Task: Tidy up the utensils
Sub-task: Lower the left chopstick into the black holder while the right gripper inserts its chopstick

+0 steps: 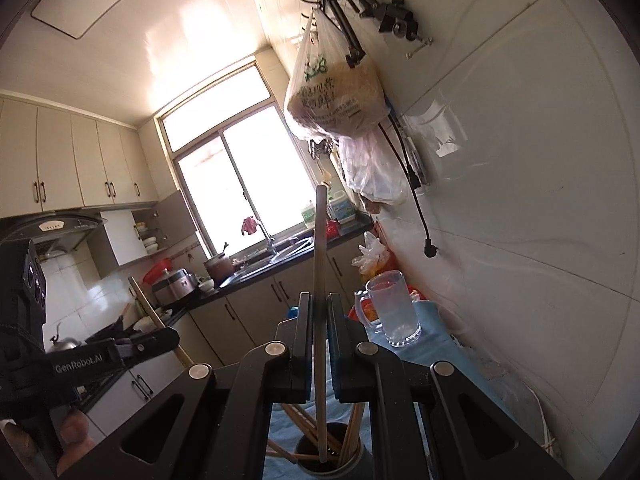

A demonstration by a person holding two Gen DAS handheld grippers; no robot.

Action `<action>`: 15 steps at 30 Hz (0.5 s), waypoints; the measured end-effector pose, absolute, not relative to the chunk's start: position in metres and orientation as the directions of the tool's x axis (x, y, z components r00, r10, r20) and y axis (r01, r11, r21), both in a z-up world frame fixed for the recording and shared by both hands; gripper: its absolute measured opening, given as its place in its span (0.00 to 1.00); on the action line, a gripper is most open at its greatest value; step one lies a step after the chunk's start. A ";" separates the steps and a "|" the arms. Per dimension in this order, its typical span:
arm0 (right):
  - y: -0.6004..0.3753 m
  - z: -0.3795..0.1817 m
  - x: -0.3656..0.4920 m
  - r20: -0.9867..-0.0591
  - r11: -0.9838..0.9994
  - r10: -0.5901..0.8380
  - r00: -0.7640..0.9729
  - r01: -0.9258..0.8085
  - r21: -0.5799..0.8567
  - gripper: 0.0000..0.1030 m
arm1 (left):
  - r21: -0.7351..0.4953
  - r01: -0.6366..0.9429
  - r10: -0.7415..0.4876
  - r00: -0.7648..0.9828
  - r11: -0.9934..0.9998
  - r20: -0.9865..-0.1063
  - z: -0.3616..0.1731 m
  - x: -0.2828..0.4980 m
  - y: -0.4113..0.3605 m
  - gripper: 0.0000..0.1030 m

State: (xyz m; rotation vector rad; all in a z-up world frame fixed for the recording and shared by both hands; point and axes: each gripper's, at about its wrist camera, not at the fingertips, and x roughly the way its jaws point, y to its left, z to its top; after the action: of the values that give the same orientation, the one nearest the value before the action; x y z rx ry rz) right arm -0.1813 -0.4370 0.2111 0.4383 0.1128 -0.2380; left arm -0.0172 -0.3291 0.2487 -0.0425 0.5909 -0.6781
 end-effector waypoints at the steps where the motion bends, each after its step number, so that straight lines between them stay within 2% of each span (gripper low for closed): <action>1: -0.439 0.207 -0.176 -0.170 0.877 -0.202 0.965 0.255 0.407 0.07 | -0.228 0.579 -0.603 0.615 0.783 -0.509 0.243 -0.014 -0.331 0.06; 13: -0.444 0.156 -0.132 -0.320 0.872 -0.165 0.933 0.289 0.395 0.08 | -0.240 0.566 -0.582 0.563 0.789 -0.587 0.189 0.013 -0.339 0.06; 14: -0.445 0.154 -0.130 -0.326 0.871 -0.159 0.932 0.288 0.398 0.08 | -0.240 0.566 -0.583 0.564 0.789 -0.585 0.187 0.014 -0.338 0.07; 15: -0.446 0.152 -0.129 -0.333 0.869 -0.151 0.931 0.286 0.404 0.09 | -0.238 0.568 -0.583 0.562 0.788 -0.587 0.187 0.014 -0.337 0.15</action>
State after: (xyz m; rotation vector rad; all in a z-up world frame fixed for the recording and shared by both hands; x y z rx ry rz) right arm -0.1290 -0.4456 0.1521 0.4646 0.2986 -0.2318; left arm 0.0145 -0.3373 0.1866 -0.0229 0.7002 -0.6774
